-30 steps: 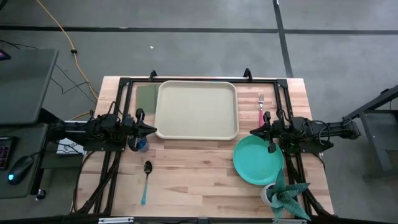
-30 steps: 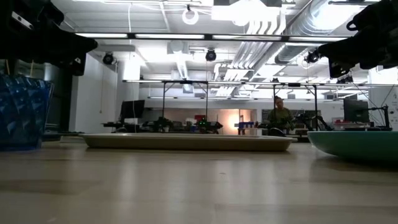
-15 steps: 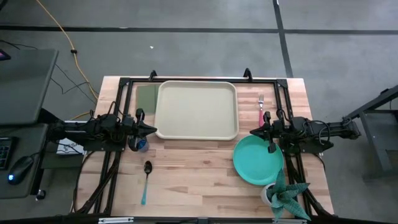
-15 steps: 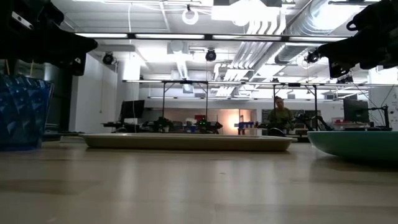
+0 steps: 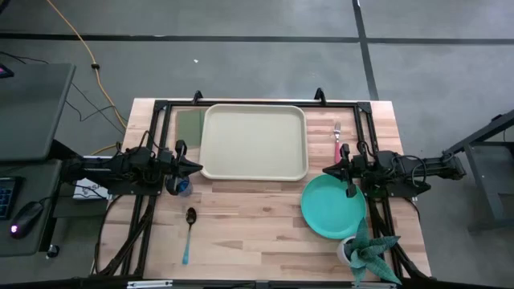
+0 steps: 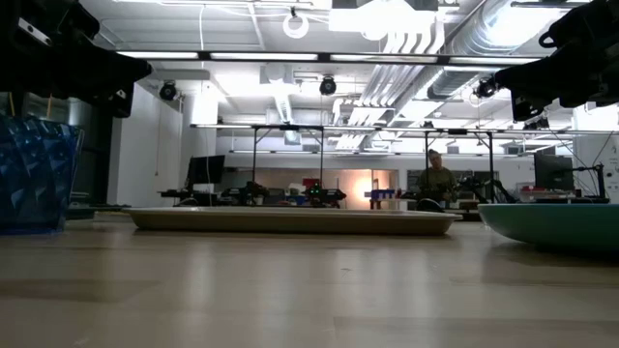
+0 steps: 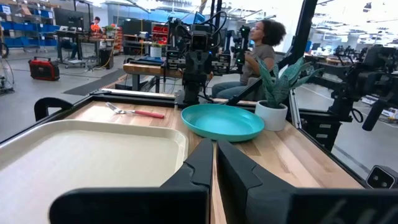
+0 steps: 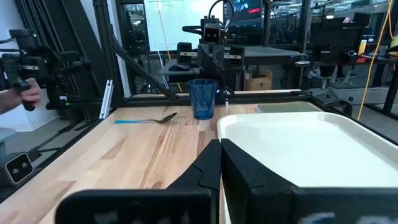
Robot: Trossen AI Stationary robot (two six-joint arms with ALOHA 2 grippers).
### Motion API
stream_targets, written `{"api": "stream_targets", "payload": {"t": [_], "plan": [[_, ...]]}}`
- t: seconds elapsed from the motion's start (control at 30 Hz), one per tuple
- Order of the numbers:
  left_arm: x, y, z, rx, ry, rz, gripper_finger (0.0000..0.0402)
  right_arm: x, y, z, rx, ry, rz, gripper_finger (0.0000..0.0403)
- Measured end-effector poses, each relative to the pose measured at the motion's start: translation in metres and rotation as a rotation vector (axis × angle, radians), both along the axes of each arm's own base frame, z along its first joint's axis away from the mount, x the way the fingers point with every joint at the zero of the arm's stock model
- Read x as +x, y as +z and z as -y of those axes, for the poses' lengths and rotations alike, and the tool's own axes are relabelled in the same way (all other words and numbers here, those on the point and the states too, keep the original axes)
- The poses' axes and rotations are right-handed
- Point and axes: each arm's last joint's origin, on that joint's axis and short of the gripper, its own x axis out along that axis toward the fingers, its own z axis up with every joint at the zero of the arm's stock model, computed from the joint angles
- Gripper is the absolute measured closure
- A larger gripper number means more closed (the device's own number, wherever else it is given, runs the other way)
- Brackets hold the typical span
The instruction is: Pick and place plate/cup/fork/spoon on tray
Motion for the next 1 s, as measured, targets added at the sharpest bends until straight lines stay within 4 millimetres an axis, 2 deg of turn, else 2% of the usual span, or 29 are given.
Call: {"api": "stream_targets", "payload": {"t": [0.23, 0.3, 0.37, 0.47, 0.63, 0.7, 0.77, 0.9, 1.0], "plan": [[-0.001, 0.011, 0.000, 0.019, 0.008, 0.113, 0.0398, 0.000, 0.000, 0.000, 0.000, 0.000, 0.000, 0.0402], [-0.003, 0.023, -0.001, -0.010, 0.056, 0.241, 0.0398, 0.000, 0.000, 0.000, 0.000, 0.000, 0.000, 0.0402], [-0.001, 0.028, -0.004, -0.065, 0.136, 0.284, 0.0398, 0.000, 0.000, 0.000, 0.000, 0.000, 0.000, 0.0402], [0.006, 0.028, -0.009, -0.081, 0.285, 0.146, 0.0398, 0.000, 0.000, 0.000, 0.000, 0.000, 0.000, 0.0402], [0.023, 0.050, -0.026, -0.079, 0.559, -0.166, 0.0383, 0.000, 0.000, 0.000, 0.000, 0.000, 0.000, 0.0402], [0.031, 0.063, -0.035, -0.073, 0.646, -0.274, 0.0370, 0.000, 0.000, 0.000, 0.000, 0.000, 0.000, 0.0402], [0.038, 0.067, -0.046, -0.080, 0.715, -0.398, 0.0353, 0.000, 0.000, 0.000, 0.000, 0.000, 0.000, 0.0402], [0.048, 0.064, -0.067, -0.172, 0.851, -0.534, 0.0308, 0.000, 0.000, 0.000, 0.000, 0.000, 0.000, 0.0402], [0.051, 0.049, -0.082, -0.258, 0.911, -0.612, 0.0273, 0.000, 0.000, 0.000, 0.000, 0.000, 0.000, 0.0402]]}}
